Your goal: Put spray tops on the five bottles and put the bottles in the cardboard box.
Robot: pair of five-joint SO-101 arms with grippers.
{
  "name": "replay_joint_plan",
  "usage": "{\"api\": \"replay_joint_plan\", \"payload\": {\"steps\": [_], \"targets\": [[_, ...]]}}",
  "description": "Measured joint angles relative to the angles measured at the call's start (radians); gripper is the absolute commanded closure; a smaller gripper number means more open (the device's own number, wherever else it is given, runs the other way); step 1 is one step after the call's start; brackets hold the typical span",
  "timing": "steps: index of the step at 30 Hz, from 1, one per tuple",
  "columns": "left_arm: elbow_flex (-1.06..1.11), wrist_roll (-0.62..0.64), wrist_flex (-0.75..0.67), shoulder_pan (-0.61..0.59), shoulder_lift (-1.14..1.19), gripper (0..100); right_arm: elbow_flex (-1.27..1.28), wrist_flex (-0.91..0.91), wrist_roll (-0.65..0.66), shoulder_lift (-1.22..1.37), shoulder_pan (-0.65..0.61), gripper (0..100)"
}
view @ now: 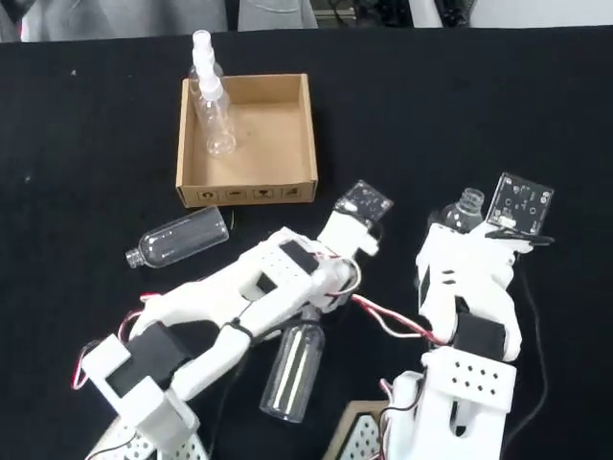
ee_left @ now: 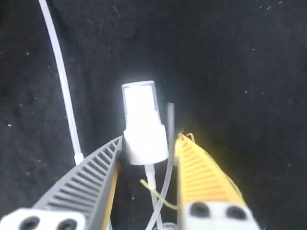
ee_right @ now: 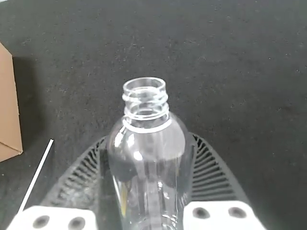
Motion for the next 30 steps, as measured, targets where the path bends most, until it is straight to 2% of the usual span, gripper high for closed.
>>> {"api": "replay_joint_plan", "payload": {"steps": [5,15,20,30], "targets": [[-0.005,0.0,0.0,0.006,0.0,97,0.0,0.0,0.0,0.0,0.0,91.1],[-0.006,0.002,0.003,0.006,0.0,97,0.0,0.0,0.0,0.0,0.0,91.1],[-0.064,0.0,0.104,0.002,0.002,97,0.0,0.0,0.0,0.0,0.0,91.0],[-0.17,0.002,0.265,-0.109,0.002,97,0.0,0.0,0.0,0.0,0.0,91.0]]}}
